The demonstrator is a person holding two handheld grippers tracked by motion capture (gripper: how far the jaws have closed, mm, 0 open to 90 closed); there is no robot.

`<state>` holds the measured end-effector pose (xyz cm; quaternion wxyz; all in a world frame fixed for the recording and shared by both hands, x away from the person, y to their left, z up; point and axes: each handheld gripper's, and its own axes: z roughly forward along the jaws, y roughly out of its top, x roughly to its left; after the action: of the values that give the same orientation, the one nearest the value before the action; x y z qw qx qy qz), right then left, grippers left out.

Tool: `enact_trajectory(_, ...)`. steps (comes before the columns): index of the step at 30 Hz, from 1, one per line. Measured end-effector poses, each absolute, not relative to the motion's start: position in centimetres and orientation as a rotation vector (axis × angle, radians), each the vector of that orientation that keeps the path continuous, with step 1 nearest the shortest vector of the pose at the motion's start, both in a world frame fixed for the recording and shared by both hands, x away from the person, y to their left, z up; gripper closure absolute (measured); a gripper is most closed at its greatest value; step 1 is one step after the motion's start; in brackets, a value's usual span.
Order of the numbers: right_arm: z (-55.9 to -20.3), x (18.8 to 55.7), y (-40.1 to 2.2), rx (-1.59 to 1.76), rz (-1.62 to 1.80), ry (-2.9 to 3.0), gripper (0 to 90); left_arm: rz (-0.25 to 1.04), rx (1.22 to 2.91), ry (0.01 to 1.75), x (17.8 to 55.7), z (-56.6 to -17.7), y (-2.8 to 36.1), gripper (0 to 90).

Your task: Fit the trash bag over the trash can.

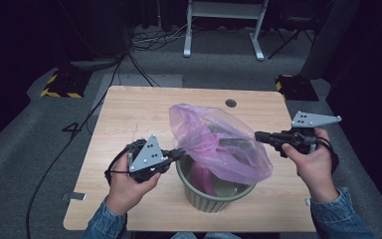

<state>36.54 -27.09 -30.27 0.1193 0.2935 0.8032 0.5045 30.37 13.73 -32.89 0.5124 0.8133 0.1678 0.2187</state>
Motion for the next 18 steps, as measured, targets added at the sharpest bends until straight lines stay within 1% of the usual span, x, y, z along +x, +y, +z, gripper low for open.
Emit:
enact_trajectory(13, -32.3, 36.2, -30.2, 0.96, 1.391, 2.319, 90.0, 0.581, 1.926, 0.494, 29.7, -33.3, 17.6, 90.0)
enact_trajectory(18, -33.1, 36.1, -31.3, 0.986, 1.424, 2.306, 90.0, 0.574, 1.923, 0.461, 29.4, -33.5, 17.3, 90.0)
